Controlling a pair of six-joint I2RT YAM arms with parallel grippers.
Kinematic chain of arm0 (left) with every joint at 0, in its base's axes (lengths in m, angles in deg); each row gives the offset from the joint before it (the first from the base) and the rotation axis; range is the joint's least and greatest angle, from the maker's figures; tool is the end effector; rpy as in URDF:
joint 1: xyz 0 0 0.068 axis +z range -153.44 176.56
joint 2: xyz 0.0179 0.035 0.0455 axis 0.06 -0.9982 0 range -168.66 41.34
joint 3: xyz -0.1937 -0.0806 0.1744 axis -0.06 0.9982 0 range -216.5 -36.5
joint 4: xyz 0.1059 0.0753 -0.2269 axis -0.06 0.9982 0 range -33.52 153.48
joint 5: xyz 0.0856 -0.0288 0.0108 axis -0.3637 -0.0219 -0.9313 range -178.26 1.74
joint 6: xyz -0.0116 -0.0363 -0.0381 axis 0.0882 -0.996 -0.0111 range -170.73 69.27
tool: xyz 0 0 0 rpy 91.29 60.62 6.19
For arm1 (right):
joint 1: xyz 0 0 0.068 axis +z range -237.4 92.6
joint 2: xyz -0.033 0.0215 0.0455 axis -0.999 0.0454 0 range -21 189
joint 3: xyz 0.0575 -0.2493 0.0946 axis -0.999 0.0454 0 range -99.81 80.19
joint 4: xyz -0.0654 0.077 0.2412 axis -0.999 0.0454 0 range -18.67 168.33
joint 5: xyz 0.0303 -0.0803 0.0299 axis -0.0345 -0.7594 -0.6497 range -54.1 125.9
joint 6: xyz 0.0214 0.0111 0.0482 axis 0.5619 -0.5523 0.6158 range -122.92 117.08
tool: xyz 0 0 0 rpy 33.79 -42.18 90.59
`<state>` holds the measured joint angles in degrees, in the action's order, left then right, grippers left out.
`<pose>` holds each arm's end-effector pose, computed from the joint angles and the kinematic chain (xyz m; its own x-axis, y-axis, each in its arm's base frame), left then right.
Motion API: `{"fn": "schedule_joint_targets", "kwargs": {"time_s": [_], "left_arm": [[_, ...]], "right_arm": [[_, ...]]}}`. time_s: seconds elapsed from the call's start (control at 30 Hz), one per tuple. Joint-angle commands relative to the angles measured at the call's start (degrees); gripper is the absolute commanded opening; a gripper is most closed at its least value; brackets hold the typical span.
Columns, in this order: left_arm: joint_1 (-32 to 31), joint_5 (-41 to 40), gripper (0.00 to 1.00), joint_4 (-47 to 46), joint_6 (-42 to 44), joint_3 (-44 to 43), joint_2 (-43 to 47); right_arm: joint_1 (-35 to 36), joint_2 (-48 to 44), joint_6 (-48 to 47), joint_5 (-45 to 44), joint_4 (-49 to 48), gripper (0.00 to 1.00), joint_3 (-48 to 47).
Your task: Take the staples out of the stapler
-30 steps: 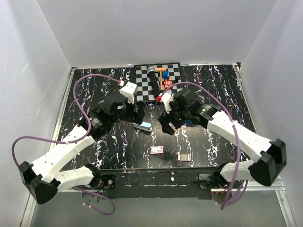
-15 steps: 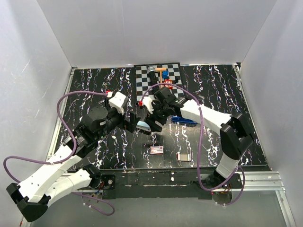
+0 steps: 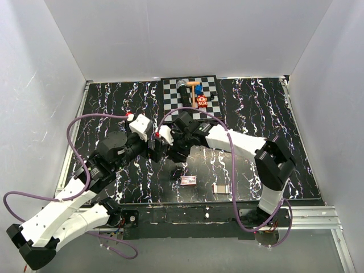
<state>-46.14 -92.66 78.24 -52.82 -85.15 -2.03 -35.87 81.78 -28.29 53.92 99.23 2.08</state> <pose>0.1279 -0.1144 0.3461 -0.2312 0.1638 -0.9590 0.6140 0.7892 -0.0132 0.2350 0.3135 0.2376 -0.0772 -0.7523 -0.6543 -0.9901 0.1351 -0.0385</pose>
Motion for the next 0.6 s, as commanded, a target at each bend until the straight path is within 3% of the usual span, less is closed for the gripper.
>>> {"fn": "schedule_joint_targets", "kwargs": {"time_s": [0.0, 0.2, 0.57], "left_arm": [[0.2, 0.1, 0.98, -1.5, 0.5, 0.9, 2.7], [0.2, -1.1, 0.98, -1.5, 0.6, 1.1, 3.6], [0.2, -2.5, 0.98, -1.9, 0.2, 1.6, 4.4]], "right_arm": [[1.6, -2.1, 1.4, -0.3, -1.4, 0.55, 0.8], [1.9, -2.4, 2.8, -1.0, -0.6, 0.01, 2.0], [1.8, 5.2, 4.2, -6.0, 2.0, 0.01, -2.5]]}}
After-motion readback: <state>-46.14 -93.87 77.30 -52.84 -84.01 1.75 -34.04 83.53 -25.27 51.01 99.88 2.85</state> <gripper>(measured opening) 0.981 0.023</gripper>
